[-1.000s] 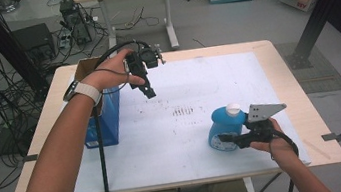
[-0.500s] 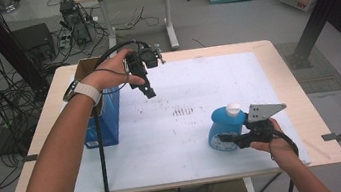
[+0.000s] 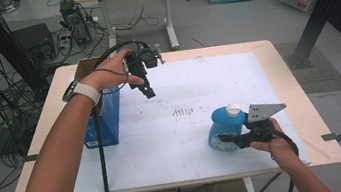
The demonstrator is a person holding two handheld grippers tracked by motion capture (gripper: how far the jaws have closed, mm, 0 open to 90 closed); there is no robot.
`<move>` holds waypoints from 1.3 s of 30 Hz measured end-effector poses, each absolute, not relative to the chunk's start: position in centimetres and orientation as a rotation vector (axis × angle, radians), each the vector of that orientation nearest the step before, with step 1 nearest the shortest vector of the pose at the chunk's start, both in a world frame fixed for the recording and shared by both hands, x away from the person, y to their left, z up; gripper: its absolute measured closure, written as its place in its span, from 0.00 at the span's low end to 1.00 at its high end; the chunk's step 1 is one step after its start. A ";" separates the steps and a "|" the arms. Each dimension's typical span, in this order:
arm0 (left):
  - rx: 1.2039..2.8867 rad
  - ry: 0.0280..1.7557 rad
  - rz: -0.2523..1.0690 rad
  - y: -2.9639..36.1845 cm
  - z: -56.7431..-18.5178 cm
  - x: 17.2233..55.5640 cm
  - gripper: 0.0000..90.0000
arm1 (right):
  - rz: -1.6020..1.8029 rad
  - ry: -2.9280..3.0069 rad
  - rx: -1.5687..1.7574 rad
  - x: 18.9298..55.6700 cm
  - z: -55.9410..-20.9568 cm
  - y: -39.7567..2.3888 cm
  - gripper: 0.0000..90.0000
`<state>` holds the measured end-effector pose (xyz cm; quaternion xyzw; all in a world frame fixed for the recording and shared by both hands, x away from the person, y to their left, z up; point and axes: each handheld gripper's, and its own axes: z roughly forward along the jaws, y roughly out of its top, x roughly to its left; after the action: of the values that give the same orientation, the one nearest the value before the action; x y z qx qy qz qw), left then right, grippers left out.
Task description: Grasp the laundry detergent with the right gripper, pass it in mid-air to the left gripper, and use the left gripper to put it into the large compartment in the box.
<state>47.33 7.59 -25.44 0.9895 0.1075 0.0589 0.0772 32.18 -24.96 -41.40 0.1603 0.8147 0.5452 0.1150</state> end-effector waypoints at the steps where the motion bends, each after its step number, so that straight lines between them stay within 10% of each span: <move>1: 2.962 0.327 0.174 7.6 -25.4 47.3 0.11 | 1.603 2.388 0.475 32.2 -41.4 -24.9 0.46; 39: 2.957 0.327 0.181 7.7 -25.6 47.3 0.11 | 1.599 2.391 0.480 32.2 -41.4 -25.0 0.46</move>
<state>47.25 7.73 -25.55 0.9889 0.1095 0.0604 0.0802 32.20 -25.03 -41.42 0.1636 0.8147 0.5449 0.1122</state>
